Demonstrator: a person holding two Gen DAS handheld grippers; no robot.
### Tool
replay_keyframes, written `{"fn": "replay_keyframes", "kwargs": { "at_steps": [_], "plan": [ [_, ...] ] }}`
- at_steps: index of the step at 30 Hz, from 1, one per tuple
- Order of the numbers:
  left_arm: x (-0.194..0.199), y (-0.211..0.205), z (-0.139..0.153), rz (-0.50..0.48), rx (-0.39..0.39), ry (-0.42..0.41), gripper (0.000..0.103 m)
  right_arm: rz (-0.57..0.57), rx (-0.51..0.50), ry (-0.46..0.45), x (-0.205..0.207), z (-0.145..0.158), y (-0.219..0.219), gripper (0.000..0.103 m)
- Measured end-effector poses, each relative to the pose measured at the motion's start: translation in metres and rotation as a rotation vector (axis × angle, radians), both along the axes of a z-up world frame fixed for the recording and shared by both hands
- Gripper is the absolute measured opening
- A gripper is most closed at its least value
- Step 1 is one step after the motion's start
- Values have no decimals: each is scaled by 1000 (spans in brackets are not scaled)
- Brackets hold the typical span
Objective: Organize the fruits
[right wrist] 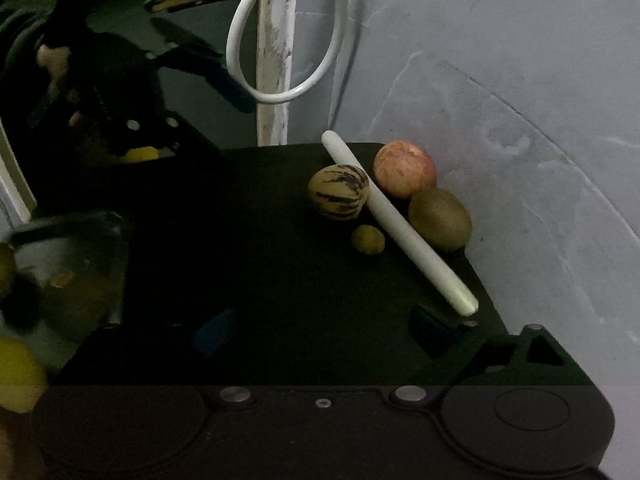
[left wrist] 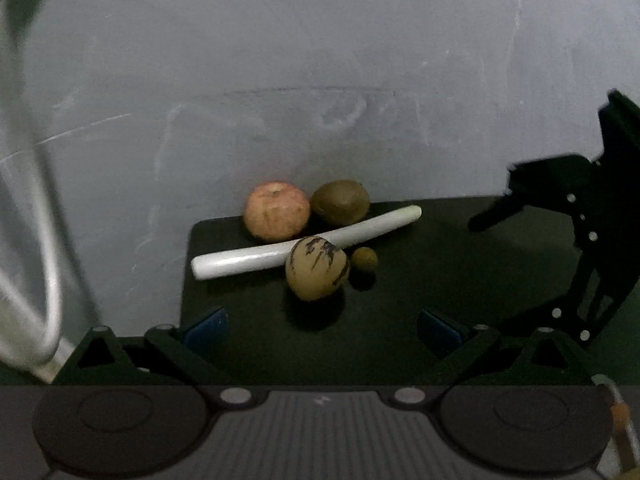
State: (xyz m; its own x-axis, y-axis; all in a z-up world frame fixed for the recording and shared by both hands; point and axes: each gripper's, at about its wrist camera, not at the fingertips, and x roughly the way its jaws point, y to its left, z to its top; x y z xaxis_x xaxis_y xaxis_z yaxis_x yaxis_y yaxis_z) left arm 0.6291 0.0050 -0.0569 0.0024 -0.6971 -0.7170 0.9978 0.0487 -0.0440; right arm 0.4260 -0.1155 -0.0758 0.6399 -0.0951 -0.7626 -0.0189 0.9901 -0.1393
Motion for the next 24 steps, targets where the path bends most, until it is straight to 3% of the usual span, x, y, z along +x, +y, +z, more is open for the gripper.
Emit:
{"fn": "replay_keyframes", "kwargs": {
  "at_steps": [9, 16, 24],
  "plan": [
    [7, -43, -28, -181, 34, -95, 95, 69, -26, 28, 41, -28, -28, 78],
    [17, -58, -33, -227, 47, -79, 89, 103, 15, 30, 62, -36, -43, 75],
    [25, -68, -37, -250, 45, -42, 76, 124, 56, -5, 69, -40, -47, 61]
  ]
}}
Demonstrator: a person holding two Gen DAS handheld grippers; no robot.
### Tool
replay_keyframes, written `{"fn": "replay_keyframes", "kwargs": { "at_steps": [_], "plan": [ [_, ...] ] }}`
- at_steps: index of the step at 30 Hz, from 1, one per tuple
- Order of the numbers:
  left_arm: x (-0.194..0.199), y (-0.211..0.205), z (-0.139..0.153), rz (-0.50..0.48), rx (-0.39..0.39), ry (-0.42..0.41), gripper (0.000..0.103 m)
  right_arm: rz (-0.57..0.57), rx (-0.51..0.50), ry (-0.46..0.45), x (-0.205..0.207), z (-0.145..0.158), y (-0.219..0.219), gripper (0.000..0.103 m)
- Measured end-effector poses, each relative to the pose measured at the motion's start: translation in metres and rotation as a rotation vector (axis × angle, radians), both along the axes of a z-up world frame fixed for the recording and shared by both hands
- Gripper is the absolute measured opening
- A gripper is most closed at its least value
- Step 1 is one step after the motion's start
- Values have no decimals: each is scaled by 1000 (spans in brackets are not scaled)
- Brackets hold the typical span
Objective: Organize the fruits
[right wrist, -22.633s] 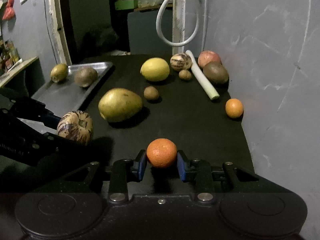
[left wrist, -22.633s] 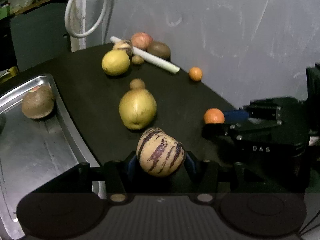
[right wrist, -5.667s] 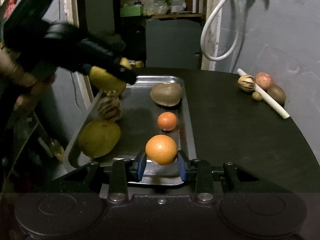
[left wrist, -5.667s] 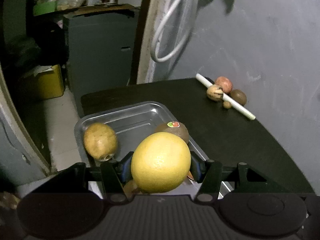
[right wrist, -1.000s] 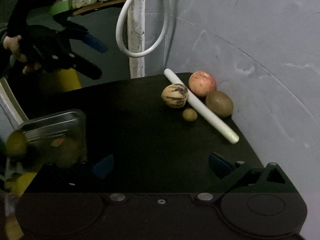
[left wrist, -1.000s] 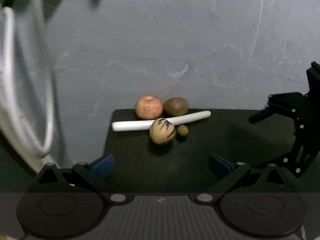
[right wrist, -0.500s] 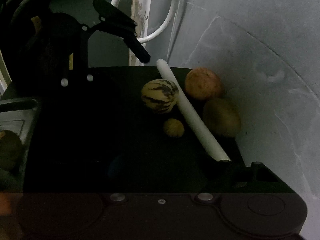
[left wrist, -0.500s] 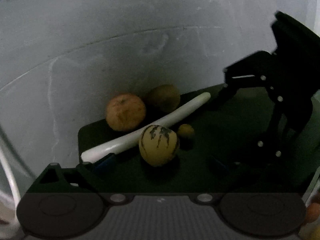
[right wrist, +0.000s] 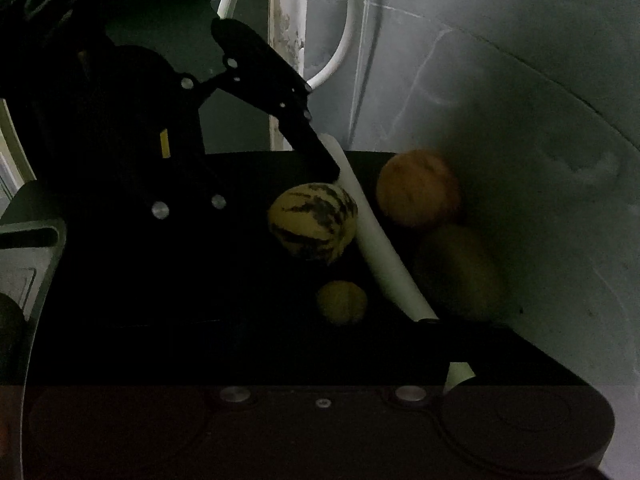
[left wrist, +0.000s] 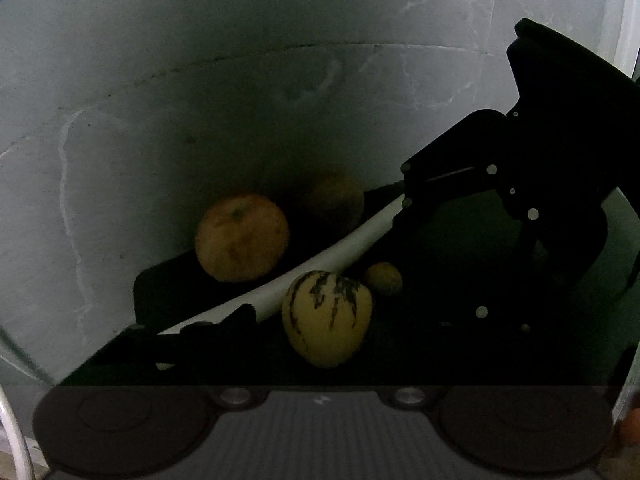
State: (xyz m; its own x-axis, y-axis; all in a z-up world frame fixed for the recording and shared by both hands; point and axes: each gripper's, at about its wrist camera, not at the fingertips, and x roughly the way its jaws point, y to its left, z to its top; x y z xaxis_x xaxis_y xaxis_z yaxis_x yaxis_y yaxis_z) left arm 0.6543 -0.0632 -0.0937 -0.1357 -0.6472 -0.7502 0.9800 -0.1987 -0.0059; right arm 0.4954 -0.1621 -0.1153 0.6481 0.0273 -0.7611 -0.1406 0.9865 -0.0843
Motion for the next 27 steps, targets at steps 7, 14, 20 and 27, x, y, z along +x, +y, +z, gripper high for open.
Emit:
{"fn": "replay_keyframes", "kwargs": {
  "at_steps": [7, 14, 20, 27],
  "plan": [
    [3, -8, -2, -16, 6, 7, 66, -2, -8, -14, 2, 0, -6, 41],
    [6, -7, -3, -26, 10, 32, 57, 5, -18, -21, 3, 0, -8, 32],
    [2, -3, -3, -31, 8, 9, 57, 8, -22, -24, 0, 1, -8, 31],
    [3, 0, -3, -24, 7, 19, 57, 7, -27, -24, -2, 2, -7, 31]
  ]
}}
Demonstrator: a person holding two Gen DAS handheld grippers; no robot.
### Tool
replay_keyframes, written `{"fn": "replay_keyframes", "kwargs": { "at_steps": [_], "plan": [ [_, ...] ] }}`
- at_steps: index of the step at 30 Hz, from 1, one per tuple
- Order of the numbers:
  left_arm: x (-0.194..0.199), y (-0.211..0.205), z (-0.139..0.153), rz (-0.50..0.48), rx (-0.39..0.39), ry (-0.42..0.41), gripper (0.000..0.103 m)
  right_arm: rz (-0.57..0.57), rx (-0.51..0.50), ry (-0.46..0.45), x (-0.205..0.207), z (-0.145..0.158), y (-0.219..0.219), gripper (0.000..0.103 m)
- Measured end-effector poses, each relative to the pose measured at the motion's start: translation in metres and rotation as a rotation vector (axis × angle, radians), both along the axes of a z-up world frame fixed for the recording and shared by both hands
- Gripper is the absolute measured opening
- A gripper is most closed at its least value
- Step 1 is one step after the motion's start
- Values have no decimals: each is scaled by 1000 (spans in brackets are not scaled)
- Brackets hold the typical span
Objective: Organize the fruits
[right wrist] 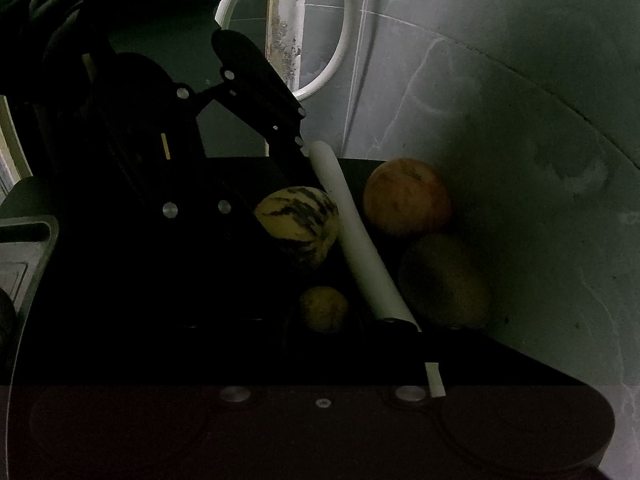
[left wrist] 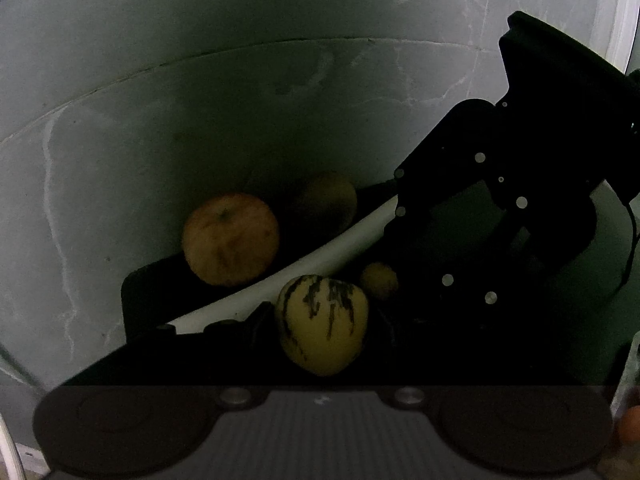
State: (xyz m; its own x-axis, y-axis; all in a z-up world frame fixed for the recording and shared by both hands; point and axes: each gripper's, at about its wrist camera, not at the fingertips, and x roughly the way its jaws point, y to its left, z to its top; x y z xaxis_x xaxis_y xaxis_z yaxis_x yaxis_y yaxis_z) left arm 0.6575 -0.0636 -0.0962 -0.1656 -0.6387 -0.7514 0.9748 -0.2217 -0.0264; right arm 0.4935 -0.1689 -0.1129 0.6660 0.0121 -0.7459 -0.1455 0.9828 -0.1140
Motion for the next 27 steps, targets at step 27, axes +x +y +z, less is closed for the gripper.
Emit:
{"fn": "replay_keyframes", "kwargs": {
  "at_steps": [27],
  "plan": [
    [-11, 54, 19, 402, -26, 138, 56, -225, 53, -69, -28, 11, 45, 31]
  ]
}}
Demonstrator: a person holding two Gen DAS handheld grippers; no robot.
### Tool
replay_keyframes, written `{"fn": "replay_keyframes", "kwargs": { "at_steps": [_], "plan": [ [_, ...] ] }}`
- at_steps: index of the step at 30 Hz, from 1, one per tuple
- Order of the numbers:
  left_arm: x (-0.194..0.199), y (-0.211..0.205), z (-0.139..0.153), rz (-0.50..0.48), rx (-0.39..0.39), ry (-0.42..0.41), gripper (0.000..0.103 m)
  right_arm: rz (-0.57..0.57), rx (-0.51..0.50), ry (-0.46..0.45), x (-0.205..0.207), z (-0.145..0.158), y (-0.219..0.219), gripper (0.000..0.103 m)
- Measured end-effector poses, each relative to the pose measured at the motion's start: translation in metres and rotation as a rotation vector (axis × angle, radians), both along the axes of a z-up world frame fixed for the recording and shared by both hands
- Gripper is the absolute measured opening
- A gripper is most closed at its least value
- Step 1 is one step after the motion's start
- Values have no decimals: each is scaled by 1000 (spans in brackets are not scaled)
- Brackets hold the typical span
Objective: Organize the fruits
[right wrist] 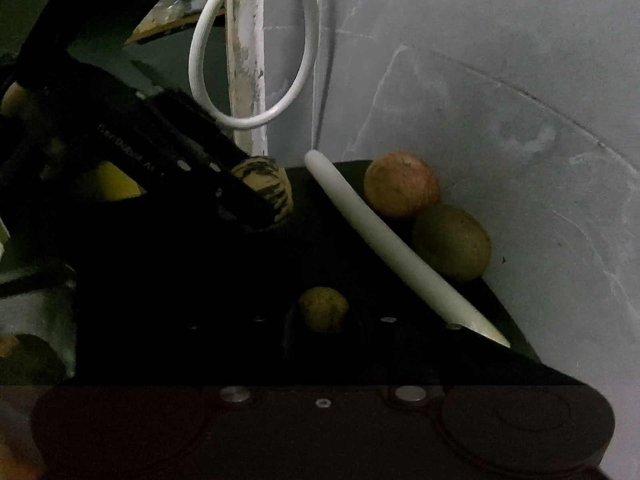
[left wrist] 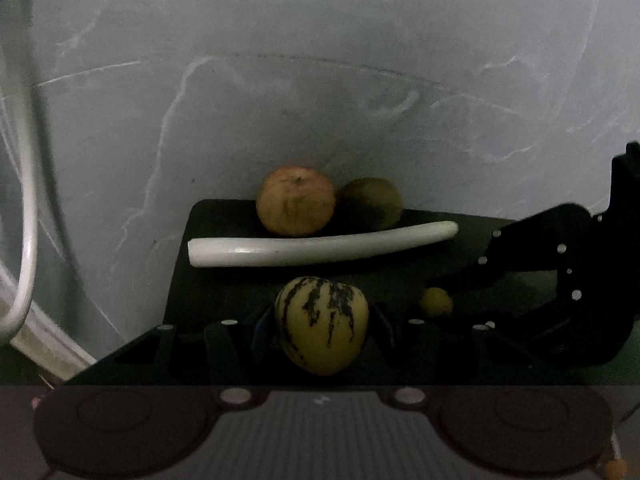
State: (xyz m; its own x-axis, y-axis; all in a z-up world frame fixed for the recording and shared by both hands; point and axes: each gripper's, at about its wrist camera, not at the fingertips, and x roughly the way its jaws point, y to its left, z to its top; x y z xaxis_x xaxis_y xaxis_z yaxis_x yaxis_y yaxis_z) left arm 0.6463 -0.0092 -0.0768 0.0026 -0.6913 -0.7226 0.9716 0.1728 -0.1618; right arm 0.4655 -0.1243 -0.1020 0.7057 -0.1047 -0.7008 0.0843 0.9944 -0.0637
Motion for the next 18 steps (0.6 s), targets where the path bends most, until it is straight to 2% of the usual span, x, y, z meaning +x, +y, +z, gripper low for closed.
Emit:
{"fn": "replay_keyframes", "kwargs": {
  "at_steps": [10, 18],
  "plan": [
    [-32, 67, 32, 45, -59, 26, 56, -89, 7, -58, -35, 36, 59, 31],
    [-48, 120, 38, 87, -68, 66, 56, -116, 11, -81, -69, 56, 113, 31]
  ]
}}
